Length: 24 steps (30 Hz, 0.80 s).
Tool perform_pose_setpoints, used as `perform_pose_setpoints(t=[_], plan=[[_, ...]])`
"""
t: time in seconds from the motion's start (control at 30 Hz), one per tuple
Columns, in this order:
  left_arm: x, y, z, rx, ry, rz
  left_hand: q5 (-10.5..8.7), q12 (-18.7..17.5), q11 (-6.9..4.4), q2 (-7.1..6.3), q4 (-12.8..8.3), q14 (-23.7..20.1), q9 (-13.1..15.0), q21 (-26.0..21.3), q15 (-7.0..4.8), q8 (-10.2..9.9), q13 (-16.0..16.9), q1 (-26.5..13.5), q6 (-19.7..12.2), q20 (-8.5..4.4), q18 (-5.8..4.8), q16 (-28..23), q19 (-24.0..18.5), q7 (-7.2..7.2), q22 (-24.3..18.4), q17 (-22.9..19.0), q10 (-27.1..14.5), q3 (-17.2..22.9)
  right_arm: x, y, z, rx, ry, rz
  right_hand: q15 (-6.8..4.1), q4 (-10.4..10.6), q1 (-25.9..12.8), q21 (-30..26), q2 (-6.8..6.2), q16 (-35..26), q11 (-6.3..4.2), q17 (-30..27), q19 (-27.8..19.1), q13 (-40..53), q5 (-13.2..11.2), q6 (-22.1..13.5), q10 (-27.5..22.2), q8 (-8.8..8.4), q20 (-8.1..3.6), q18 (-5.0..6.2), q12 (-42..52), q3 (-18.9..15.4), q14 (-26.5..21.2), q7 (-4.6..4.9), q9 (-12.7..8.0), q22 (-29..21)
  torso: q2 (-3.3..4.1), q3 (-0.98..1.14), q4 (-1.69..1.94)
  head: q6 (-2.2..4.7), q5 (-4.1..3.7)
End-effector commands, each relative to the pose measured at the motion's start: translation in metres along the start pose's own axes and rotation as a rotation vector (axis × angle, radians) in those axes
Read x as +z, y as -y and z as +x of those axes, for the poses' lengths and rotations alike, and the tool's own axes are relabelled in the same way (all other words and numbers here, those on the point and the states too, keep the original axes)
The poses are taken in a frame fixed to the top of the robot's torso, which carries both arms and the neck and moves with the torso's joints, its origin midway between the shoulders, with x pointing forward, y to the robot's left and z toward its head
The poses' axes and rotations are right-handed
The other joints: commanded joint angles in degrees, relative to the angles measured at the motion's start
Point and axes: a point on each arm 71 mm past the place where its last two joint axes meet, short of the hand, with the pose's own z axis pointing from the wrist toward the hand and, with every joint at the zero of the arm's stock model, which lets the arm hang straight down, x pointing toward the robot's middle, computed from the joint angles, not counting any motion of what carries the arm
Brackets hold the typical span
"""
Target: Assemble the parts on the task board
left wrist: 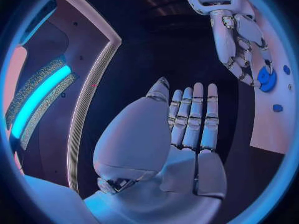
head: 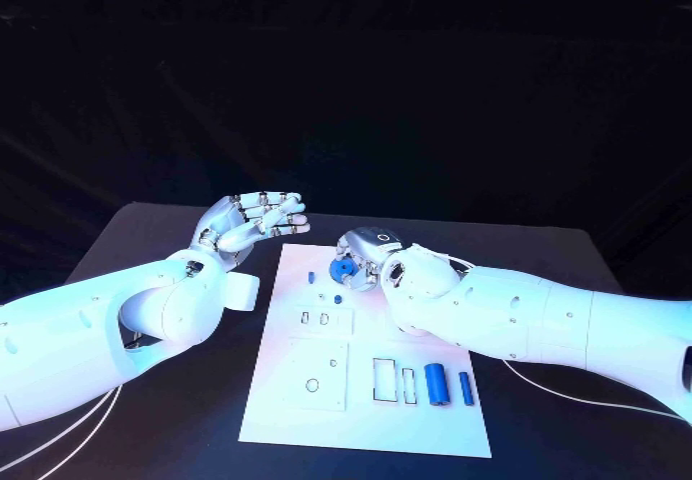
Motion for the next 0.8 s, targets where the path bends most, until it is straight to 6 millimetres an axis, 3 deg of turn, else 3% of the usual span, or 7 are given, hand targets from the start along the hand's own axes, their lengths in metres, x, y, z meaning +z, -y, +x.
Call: perform_pose_setpoints(t=[0.03,0.2,0.43,0.8], plan=[[0.0007,0.001,0.0026,-0.013,-0.02,0.005,0.14,-0.28,0.0,0.1,-0.01,-0.5,0.06,-0.38,-0.02,-0.35,-0.03,0.57,0.2,0.18,0.85,-0.34,-0.13,0.17,-0.09,0.05,0.56,0.42,-0.001,0.0012,0.0067,-0.019,-0.027,0.009,-0.42,-0.1,-0.19,0.08,0.44,0.29,-0.1,11.66,0.23,7.43,0.23,1.22,1.07,0.41,0.01,-0.68,0.37,0.18,5.37,-0.67,0.87,4.29,-0.06,0.03,-0.12,-0.02,-0.05],[0.0007,0.0009,0.0028,-0.014,-0.02,0.004,0.14,-0.28,0.0,0.1,-0.01,-0.5,0.06,-0.38,-0.02,-0.35,-0.03,0.57,0.2,0.18,0.85,-0.34,-0.13,0.17,-0.09,0.05,0.56,0.42,0.0002,0.0011,0.0075,-0.018,-0.028,0.011,-0.4,-0.02,-0.69,-0.11,0.23,0.25,-0.05,11.5,0.1,7.13,0.23,0.88,0.85,0.08,-0.01,-0.63,0.12,0.13,5.34,-0.59,0.83,4.09,-0.07,0.06,-0.14,-0.06,0.04],[0.0005,0.001,0.0027,-0.014,-0.02,0.003,0.14,-0.28,0.0,0.1,-0.01,-0.5,0.06,-0.38,-0.02,-0.35,-0.03,0.57,0.2,0.18,0.85,-0.34,-0.13,0.17,-0.09,0.05,0.56,0.42,0.0031,0.0046,0.0086,-0.014,-0.037,0.026,0.93,-0.14,-1.81,-0.71,-0.68,0.27,1.6,11.53,-0.27,5.82,0.23,-4.99,-0.3,-4.67,0.97,-0.53,-1.05,0.45,5.33,1.34,-0.71,3.63,-0.09,0.09,-0.15,0.02,-0.04],[0.0003,0.0009,0.0018,-0.013,-0.02,-0.001,0.14,-0.28,0.0,0.1,-0.01,-0.5,0.06,-0.38,-0.02,-0.35,-0.03,0.57,0.2,0.18,0.85,-0.34,-0.13,0.17,-0.09,0.05,0.56,0.42,0.0046,0.0084,0.0098,0.007,-0.053,0.039,1.37,0.43,-2.59,-1.03,-0.97,0.27,2.02,11.5,-0.47,5.17,0.15,-6.0,-0.93,-5.93,1.51,-0.43,-1.62,-1.1,5.31,1.7,-1.14,3.39,-0.07,0.09,-0.13,-0.11,-0.01]])
